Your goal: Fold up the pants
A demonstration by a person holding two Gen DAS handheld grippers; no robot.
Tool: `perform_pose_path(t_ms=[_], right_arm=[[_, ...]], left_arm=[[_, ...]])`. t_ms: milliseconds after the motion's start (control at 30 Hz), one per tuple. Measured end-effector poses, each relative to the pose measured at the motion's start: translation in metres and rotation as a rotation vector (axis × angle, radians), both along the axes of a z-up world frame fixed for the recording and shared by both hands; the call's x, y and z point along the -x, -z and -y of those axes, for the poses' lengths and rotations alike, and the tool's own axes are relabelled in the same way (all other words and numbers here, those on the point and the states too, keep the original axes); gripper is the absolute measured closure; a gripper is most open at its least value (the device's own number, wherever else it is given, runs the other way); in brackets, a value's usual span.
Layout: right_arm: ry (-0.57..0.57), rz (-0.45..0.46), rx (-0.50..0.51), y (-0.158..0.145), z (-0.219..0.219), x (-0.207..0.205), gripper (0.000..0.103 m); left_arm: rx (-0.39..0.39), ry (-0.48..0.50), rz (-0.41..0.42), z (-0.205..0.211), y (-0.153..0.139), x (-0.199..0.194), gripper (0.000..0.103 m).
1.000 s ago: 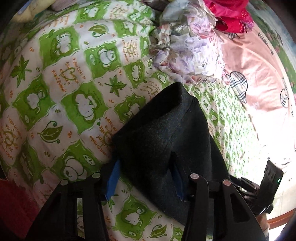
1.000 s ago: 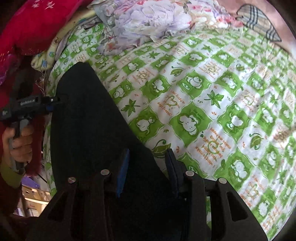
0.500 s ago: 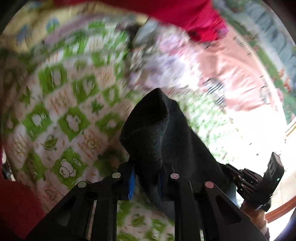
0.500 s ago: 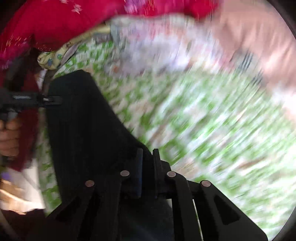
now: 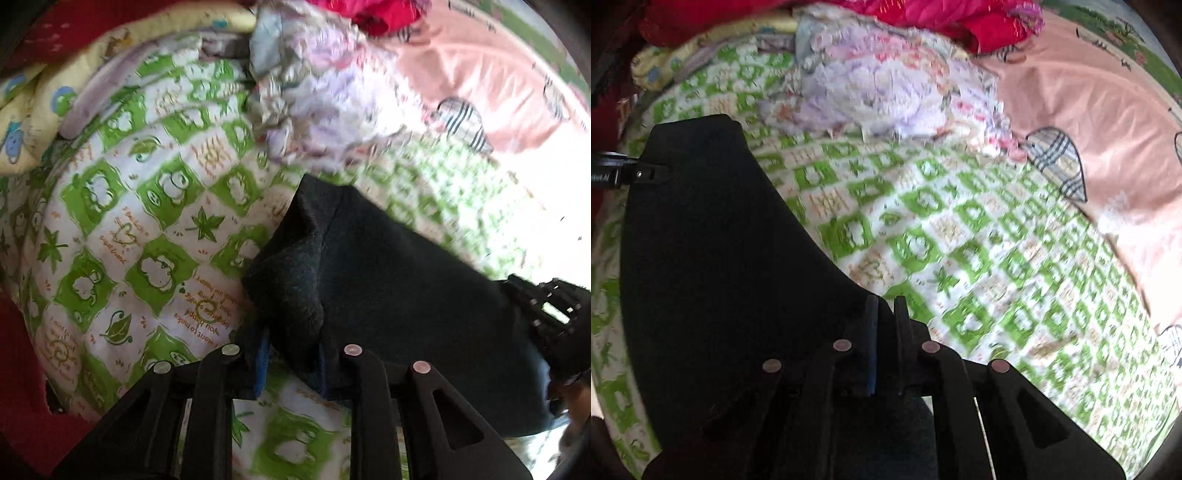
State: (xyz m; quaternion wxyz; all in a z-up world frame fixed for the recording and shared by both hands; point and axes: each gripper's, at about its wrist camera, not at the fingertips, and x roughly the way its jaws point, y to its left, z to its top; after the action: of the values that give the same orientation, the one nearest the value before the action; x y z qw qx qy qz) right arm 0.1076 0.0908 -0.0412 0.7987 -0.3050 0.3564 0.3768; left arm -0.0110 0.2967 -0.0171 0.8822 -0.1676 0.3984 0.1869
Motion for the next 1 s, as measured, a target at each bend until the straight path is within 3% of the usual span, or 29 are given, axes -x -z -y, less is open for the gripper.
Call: perform_pose_path(t_ms=[100,167,333,467,533,667,1000], right_arm=[[0.075,-0.001,-0.047,-0.009,0.014,0.000,0.077],[0.116,-0.026,-0.097,-0.020,0.029,-0.002,0.063],[0.192,-0.128,-0.239,-0.042,0.084,0.003,0.054],[0.258,-0.171,-0.331,-0.048,0.138,0.025,0.047],[0.299,-0.185,-0.356,-0.046,0.164,0.037,0.044],[0.386,-0.220,-0.366,-0.040,0.214,0.058,0.042],[0.578,-0.237,-0.403,-0.038,0.313,0.098,0.042]], left_arm=[[-0.068,-0.007,-0.014,0.003,-0.006,0.004,0.063],[-0.118,-0.058,-0.013,0.002,-0.013,0.013,0.042],[-0.095,-0.118,0.044,-0.002,-0.034,0.035,0.043],[-0.097,-0.098,0.084,0.015,-0.050,0.043,0.041],[-0.078,-0.045,0.086,0.030,-0.053,0.039,0.036],[-0.079,0.063,0.074,0.068,-0.054,0.025,0.036],[-0.082,0.379,0.032,0.199,-0.047,-0.020,0.031]])
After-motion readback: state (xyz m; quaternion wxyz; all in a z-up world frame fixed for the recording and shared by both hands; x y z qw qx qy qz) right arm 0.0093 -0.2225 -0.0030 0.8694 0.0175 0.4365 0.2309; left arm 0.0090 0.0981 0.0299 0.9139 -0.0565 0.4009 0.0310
